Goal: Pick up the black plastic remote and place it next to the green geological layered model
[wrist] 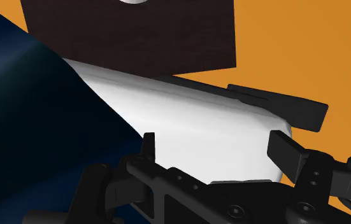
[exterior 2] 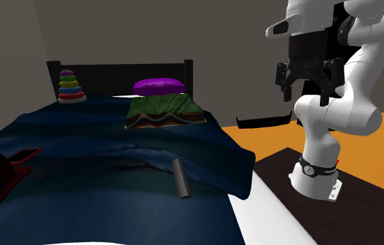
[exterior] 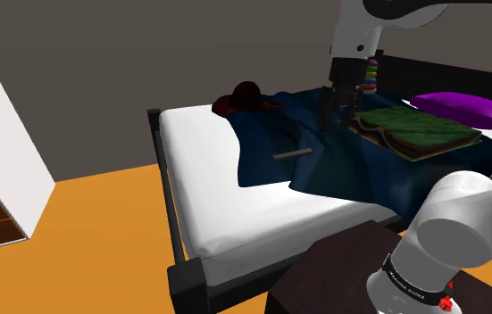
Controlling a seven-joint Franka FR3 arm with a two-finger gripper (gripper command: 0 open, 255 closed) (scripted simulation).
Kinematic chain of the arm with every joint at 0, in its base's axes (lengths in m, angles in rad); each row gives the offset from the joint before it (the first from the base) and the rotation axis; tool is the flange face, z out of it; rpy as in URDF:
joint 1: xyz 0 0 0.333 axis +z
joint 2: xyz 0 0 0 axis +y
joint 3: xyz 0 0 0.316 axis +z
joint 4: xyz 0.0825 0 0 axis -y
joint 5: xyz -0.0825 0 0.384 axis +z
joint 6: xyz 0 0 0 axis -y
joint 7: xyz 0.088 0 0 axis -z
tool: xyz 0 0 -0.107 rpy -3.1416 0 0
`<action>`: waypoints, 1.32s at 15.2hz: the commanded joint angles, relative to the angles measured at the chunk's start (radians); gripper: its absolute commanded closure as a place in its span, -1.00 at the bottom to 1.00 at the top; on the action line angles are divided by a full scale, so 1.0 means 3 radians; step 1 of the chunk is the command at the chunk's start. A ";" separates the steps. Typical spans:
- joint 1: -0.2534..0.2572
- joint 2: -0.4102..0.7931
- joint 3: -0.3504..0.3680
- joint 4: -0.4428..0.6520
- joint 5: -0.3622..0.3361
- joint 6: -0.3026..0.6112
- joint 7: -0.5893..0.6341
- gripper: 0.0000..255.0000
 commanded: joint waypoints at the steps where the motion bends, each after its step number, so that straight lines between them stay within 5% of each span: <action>1: 0.0000 0.0000 0.0000 0.0000 0.0000 0.0000 0.0000 -1.00; 12: 0.0171 0.0455 -0.0759 -0.0428 -0.0755 0.1027 -0.1834 -1.00; 20: 0.0401 0.1277 -0.1308 -0.0291 -0.0986 0.1920 -0.3115 -1.00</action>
